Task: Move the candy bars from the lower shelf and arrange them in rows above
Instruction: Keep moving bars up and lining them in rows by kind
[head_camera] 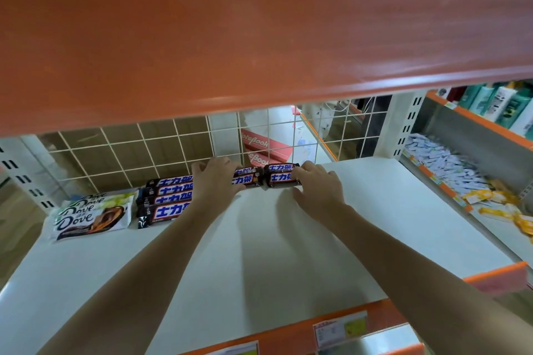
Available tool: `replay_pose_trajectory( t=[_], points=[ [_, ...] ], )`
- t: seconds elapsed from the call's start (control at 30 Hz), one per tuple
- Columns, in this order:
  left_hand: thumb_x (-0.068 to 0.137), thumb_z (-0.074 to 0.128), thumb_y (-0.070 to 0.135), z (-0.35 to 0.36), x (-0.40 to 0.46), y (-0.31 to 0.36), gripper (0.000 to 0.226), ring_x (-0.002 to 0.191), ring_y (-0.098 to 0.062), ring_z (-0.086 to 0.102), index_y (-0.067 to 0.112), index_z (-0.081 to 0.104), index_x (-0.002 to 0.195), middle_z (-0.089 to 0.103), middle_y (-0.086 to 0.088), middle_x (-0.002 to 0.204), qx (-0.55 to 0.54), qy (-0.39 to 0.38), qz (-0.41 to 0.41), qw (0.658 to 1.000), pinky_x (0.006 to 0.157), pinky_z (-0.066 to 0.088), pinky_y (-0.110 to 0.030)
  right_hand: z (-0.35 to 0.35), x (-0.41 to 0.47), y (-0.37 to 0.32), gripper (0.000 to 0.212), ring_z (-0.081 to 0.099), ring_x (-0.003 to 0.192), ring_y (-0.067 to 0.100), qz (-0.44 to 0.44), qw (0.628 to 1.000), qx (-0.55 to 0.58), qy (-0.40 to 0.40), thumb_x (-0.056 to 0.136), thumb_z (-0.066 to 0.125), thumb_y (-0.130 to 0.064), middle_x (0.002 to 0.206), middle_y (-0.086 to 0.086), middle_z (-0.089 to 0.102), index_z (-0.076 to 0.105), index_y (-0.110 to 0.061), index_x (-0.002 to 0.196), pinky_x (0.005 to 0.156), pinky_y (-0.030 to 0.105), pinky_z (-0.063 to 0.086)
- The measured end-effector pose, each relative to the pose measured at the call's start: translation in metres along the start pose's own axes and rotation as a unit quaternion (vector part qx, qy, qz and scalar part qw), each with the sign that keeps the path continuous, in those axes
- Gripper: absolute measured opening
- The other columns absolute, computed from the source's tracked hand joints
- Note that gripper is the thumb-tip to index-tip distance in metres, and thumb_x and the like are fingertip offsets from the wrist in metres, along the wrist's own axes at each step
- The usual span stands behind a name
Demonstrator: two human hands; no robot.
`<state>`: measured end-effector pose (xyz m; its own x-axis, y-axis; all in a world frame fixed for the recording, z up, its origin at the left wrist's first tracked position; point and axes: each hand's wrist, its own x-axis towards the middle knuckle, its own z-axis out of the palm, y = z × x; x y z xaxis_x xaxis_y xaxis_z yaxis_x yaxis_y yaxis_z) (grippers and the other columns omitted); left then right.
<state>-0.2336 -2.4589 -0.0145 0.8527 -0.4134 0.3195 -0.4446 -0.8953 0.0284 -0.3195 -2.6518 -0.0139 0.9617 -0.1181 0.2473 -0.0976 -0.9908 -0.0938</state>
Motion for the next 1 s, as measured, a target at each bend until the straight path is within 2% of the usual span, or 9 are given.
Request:
replay_pose_trajectory(
  t=[0.23,0.43,0.6,0.83,1.0],
  points=[
    [0.085,0.061,0.043,-0.017,-0.021,0.0,0.039,0.114,-0.013,0.045,0.031,0.055,0.121,0.057,0.01,0.119,-0.023,0.007,-0.026,0.999,0.096,0.029,-0.041,-0.011,-0.015,-0.005,0.029,0.05,0.11,0.02,-0.012,1.0,0.0,0.007,0.092,0.051,-0.032,0.118,-0.001,0.052,0.053,-0.02,0.118,0.085,0.034,0.039],
    [0.084,0.063,0.04,-0.038,-0.056,0.009,0.04,0.118,-0.013,0.044,0.031,0.053,0.122,0.054,0.01,0.122,-0.039,0.009,-0.046,0.998,0.1,0.027,-0.042,-0.031,-0.041,-0.011,0.033,0.047,0.117,0.021,-0.029,0.999,-0.015,-0.004,0.094,0.047,-0.032,0.128,0.001,0.046,0.048,-0.022,0.126,0.09,0.036,0.037],
    [0.084,0.065,0.036,-0.058,-0.101,0.02,0.037,0.118,-0.012,0.044,0.029,0.056,0.12,0.057,0.009,0.119,-0.056,0.02,-0.061,0.996,0.096,0.023,-0.038,-0.049,-0.075,-0.019,0.032,0.048,0.117,0.021,-0.054,0.998,0.004,0.007,0.093,0.049,-0.031,0.129,0.0,0.047,0.05,-0.023,0.124,0.088,0.035,0.037],
    [0.087,0.058,0.044,-0.086,-0.164,0.041,0.04,0.125,-0.013,0.04,0.031,0.051,0.124,0.054,0.011,0.126,-0.035,0.009,-0.066,0.997,0.099,0.026,-0.039,-0.072,-0.136,-0.022,0.032,0.048,0.116,0.019,-0.083,0.996,0.02,0.027,0.093,0.049,-0.029,0.129,-0.002,0.047,0.049,-0.023,0.124,0.085,0.033,0.035],
    [0.088,0.052,0.049,-0.105,-0.209,0.064,0.042,0.123,-0.018,0.044,0.03,0.049,0.126,0.05,0.006,0.131,-0.021,-0.013,-0.069,0.997,0.094,0.031,-0.038,-0.09,-0.177,-0.025,0.035,0.048,0.116,0.023,-0.08,0.996,0.027,-0.01,0.093,0.05,-0.027,0.129,0.002,0.047,0.047,-0.022,0.128,0.086,0.035,0.039]
  ],
)
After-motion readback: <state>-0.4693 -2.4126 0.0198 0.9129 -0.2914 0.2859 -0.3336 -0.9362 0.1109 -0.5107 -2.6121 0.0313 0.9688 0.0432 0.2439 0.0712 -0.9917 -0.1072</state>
